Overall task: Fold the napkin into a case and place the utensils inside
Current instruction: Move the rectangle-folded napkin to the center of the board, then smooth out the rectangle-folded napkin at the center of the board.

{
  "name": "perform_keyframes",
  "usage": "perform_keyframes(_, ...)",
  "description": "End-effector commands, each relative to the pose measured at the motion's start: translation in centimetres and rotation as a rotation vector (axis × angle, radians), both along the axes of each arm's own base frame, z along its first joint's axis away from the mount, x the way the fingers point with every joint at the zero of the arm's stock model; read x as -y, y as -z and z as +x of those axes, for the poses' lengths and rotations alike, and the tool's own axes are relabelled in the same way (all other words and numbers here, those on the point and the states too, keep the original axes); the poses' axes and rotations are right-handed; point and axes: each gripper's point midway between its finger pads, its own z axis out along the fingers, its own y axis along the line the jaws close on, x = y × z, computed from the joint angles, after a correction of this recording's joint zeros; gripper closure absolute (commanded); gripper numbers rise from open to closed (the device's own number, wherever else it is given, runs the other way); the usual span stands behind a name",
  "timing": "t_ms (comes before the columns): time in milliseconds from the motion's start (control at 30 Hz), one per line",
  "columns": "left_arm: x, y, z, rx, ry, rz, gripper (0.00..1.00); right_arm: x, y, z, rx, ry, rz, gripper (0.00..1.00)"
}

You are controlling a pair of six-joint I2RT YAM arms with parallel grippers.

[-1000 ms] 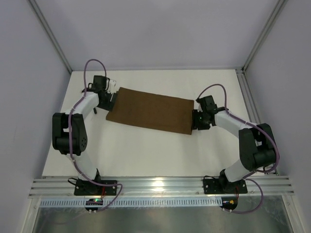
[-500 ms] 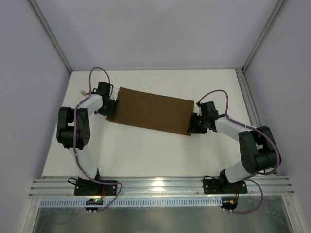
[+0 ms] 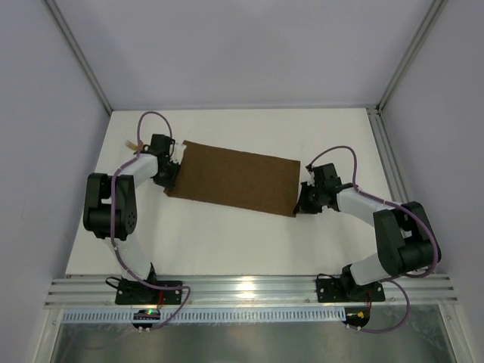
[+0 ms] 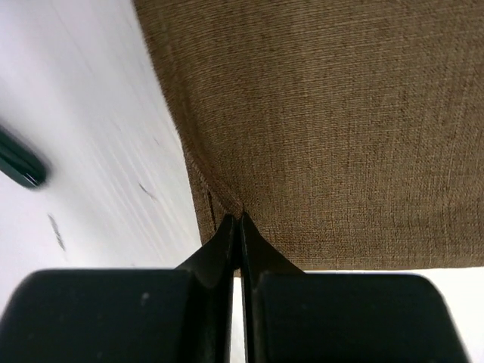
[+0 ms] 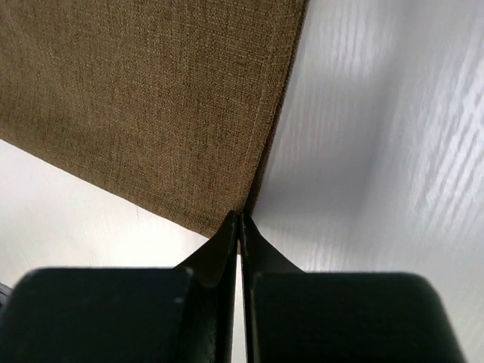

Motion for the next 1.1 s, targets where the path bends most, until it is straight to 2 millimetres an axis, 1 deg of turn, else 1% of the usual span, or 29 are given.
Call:
perform_keyframes(0, 0.5, -0.1, -5.5, -0.115, 0.070, -0.039, 1.00, 0.5, -0.8, -1.9, -0.007, 0.013, 0.000, 0.97)
perform_keyframes(33, 0.5, -0.2, -6.8, -0.146, 0.096, -0.041, 1.00, 0.8, -0.5, -2.7, -0.022, 0.019, -0.008, 0.97)
perform_keyframes(100, 0.6, -1.0, -8.6, -0.168, 0.129, -0.052, 1.00, 1.1, -0.9, -3.8, -0.020, 0.028, -0.011, 0.97)
perform_keyframes(167, 0.9, -1.0, -11.7, -0.253, 0.181, -0.077, 1.00, 1.4, -0.7, -5.3, -0.045, 0.045, -0.003, 0.97)
perform_keyframes(200, 1.0, -1.6, -12.6, -0.257, 0.198, -0.088, 1.00, 1.4, -1.4, -5.6, -0.023, 0.047, 0.011, 0.97)
perform_keyframes(267, 1.4, -1.9, -15.4, -0.331, 0.244, -0.127, 1.00, 1.2, -1.0, -7.4, -0.065, 0.057, 0.040, 0.96)
perform_keyframes(300, 1.6, -2.6, -16.2, -0.332, 0.261, -0.136, 0.91, 1.2, -1.5, -7.6, -0.046, 0.062, 0.054, 0.91)
perform_keyframes(333, 1.6, -2.9, -17.1, -0.350, 0.279, -0.142, 0.79, 1.3, -1.6, -8.0, -0.048, 0.068, 0.061, 0.82)
perform_keyframes(367, 1.7, -3.2, -17.8, -0.365, 0.307, -0.152, 0.67, 1.4, -1.4, -8.8, -0.066, 0.076, 0.063, 0.70)
perform_keyframes(400, 1.6, -3.7, -18.9, -0.392, 0.314, -0.154, 0.44, 1.6, -1.6, -8.9, -0.054, 0.085, 0.059, 0.66)
perform_keyframes(433, 1.5, -4.5, -19.0, -0.365, 0.324, -0.152, 0.38, 1.7, -2.7, -8.2, -0.009, 0.094, 0.063, 0.61)
perform_keyframes(467, 1.4, -5.2, -18.6, -0.335, 0.322, -0.143, 0.35, 1.8, -3.4, -7.9, 0.013, 0.097, 0.055, 0.55)
perform_keyframes(500, 1.2, -5.9, -17.6, -0.281, 0.311, -0.134, 0.31, 1.9, -4.2, -7.1, 0.045, 0.100, 0.048, 0.53)
perform_keyframes(533, 0.9, -6.9, -16.4, -0.215, 0.280, -0.127, 0.31, 1.9, -5.9, -5.5, 0.098, 0.106, 0.036, 0.52)
perform_keyframes(567, 0.7, -7.5, -15.0, -0.164, 0.247, -0.124, 0.31, 2.0, -6.8, -4.4, 0.136, 0.092, 0.020, 0.52)
perform_keyframes(600, 0.8, -9.1, -12.1, -0.059, 0.189, -0.136, 0.36, 2.0, -7.5, -3.2, 0.162, 0.082, 0.010, 0.51)
perform_keyframes(633, 0.7, -9.7, -10.5, -0.012, 0.160, -0.142, 0.39, 1.9, -8.0, -2.1, 0.180, 0.068, 0.001, 0.51)
perform_keyframes(667, 0.3, -9.4, -8.9, 0.003, 0.121, -0.146, 0.44, 1.7, -8.9, 0.3, 0.198, 0.060, -0.004, 0.51)
perform_keyframes(700, 0.2, -10.0, -6.9, 0.049, 0.065, -0.153, 0.47, 1.8, -9.2, 1.6, 0.217, 0.032, -0.020, 0.52)
perform_keyframes(733, -0.2, -10.4, -4.2, 0.119, 0.033, -0.162, 0.50, 1.2, -10.7, 3.5, 0.251, 0.007, 0.002, 0.54)
perform_keyframes(767, 0.0, -8.8, -2.8, 0.091, 0.014, -0.173, 0.58, 1.1, -9.4, 4.9, 0.221, -0.002, -0.005, 0.55)
perform_keyframes(800, -0.2, -8.4, -1.6, 0.096, -0.008, -0.187, 0.60, 1.5, -9.4, 6.1, 0.232, -0.007, -0.011, 0.56)
perform_keyframes(833, -1.0, -9.1, 0.7, 0.143, -0.040, -0.212, 0.62, 1.4, -10.2, 7.8, 0.260, -0.010, -0.011, 0.57)
perform_keyframes(867, -1.0, -7.3, 1.6, 0.106, -0.045, -0.219, 0.62, 1.9, -8.8, 8.9, 0.238, 0.000, -0.034, 0.57)
perform_keyframes(900, -0.8, -6.9, 2.4, 0.105, -0.037, -0.228, 0.61, 2.5, -8.6, 9.8, 0.240, 0.002, -0.049, 0.57)
perform_keyframes(933, -0.4, -7.2, 3.5, 0.122, -0.015, -0.246, 0.61, 2.6, -9.2, 11.2, 0.263, 0.004, -0.058, 0.58)
perform_keyframes(967, -0.3, -6.8, 4.0, 0.115, -0.007, -0.253, 0.59, 2.8, -8.7, 11.6, 0.251, 0.001, -0.067, 0.58)
perform_keyframes(1000, -0.2, -5.6, 4.3, 0.092, -0.004, -0.260, 0.59, 3.0, -7.5, 12.1, 0.222, -0.001, -0.074, 0.59)
perform_keyframes(1067, -0.1, -5.2, 5.0, 0.090, 0.011, -0.262, 0.56, 3.1, -7.4, 13.1, 0.231, -0.015, -0.087, 0.59)
